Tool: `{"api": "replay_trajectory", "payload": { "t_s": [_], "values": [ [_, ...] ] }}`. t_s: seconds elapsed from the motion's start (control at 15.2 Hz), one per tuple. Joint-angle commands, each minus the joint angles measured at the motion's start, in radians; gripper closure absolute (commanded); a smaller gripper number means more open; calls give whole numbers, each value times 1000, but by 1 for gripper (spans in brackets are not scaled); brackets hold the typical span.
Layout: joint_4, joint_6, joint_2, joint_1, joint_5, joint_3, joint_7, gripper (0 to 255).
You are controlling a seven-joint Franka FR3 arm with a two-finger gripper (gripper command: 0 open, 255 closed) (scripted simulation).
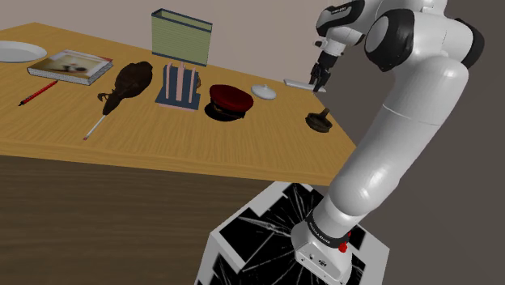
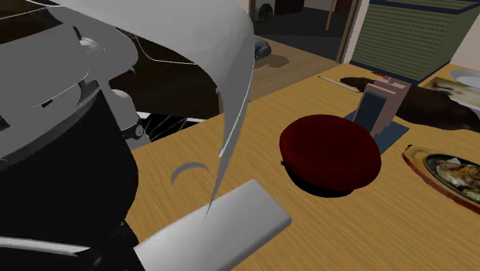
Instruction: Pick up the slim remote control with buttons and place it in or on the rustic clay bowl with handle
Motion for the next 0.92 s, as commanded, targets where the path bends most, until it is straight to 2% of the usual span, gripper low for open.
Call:
{"api": "replay_trajectory", "payload": {
  "t_s": [0.0, 0.53, 0.86],
  "values": [
    [-40, 10, -37, -16, -23, -19, -34, 255],
    [-94, 14, -96, -107, -64, -103, -200, 255],
    [-150, 79, -83, -108, -52, -103, -209, 255]
  ]
}}
